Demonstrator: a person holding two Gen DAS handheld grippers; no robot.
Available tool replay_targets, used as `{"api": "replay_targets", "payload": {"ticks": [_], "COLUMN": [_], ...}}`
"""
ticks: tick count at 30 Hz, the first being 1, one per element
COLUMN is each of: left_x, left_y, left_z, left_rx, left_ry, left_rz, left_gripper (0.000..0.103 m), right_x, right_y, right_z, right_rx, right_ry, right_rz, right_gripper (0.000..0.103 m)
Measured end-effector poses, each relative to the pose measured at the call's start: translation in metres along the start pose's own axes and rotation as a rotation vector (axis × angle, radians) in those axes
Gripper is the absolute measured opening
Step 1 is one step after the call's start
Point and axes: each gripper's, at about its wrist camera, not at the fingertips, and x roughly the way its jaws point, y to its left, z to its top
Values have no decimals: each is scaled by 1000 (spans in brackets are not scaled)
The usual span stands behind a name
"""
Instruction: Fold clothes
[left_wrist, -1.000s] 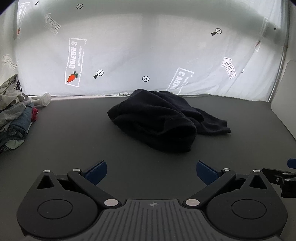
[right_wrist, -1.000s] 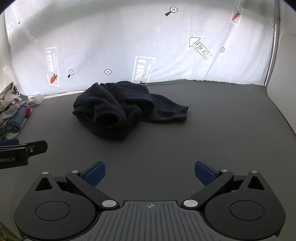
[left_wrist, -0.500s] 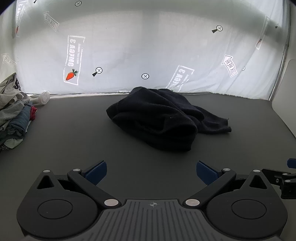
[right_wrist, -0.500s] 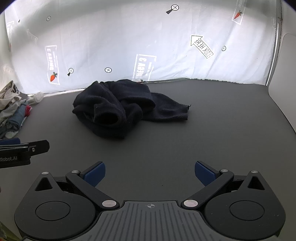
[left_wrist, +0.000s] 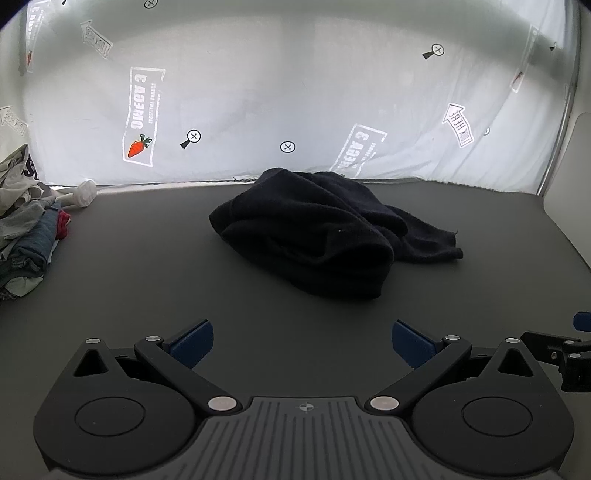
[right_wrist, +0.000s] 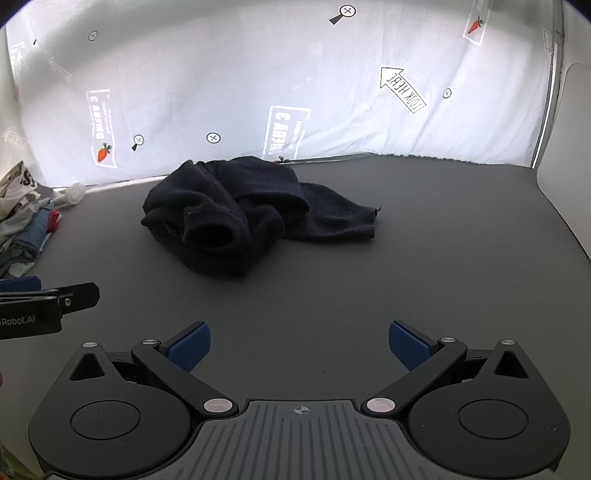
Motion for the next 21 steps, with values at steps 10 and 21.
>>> {"api": "replay_targets", "payload": {"ticks": [10, 21], "left_x": [11, 47], "left_y": [-2, -6], "left_z": [4, 21], "left_rx": [8, -10], "left_ry": [19, 63], "left_rz": [-25, -80], "left_gripper": [103, 103], "right_x": [9, 30], "right_y": [-1, -11], "right_z": [7, 18], "right_rx": [4, 4], "right_ry": [13, 38], "right_rz": [-4, -35], "right_gripper": [103, 103]}}
